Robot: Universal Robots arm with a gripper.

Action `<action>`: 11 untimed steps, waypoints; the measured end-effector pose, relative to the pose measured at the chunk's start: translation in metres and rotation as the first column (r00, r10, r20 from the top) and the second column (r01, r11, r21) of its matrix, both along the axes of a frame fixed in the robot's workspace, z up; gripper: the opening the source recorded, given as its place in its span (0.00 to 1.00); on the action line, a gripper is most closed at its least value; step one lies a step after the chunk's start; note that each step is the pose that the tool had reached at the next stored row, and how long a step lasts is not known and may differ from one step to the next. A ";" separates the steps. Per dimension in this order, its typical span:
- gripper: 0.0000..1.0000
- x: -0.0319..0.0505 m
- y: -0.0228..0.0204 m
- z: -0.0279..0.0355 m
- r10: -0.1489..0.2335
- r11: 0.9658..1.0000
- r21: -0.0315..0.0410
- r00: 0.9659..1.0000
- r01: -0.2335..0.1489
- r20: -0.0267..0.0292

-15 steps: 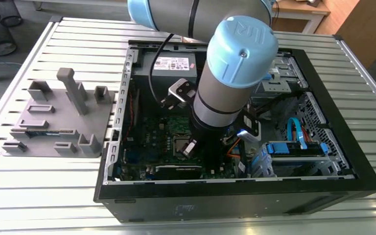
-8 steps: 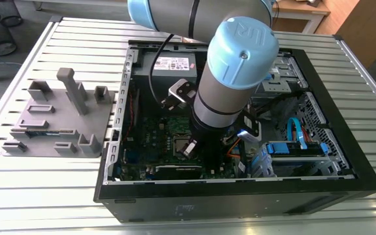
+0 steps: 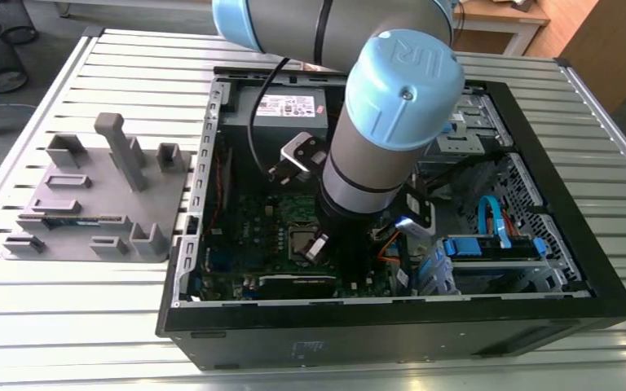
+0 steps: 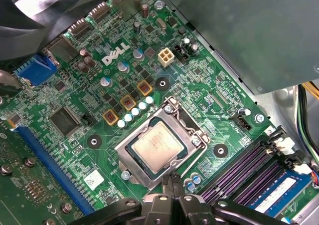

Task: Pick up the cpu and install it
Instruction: 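Install the first cpu locking lever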

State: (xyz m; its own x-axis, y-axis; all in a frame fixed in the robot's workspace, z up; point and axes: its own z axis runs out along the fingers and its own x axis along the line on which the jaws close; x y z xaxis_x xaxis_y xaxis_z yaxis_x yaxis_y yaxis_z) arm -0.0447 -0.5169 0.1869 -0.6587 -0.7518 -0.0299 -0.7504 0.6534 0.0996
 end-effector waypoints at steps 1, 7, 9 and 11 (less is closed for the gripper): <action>0.11 0.0000 -0.0002 0.0001 0.000 1.000 0.000 1.000 0.000 0.000; 0.11 0.0000 -0.0007 0.0002 0.000 1.000 -0.001 1.000 0.000 0.000; 0.11 0.0000 -0.0007 0.0002 0.000 1.000 -0.001 1.000 0.000 0.000; 0.11 -0.0001 -0.0010 0.0001 0.000 1.000 -0.001 1.000 0.000 0.000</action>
State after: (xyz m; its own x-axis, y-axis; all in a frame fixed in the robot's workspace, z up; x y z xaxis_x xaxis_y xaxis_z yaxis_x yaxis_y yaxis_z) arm -0.0449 -0.5179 0.1870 -0.6587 -0.7519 -0.0295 -0.7504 0.6535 0.0993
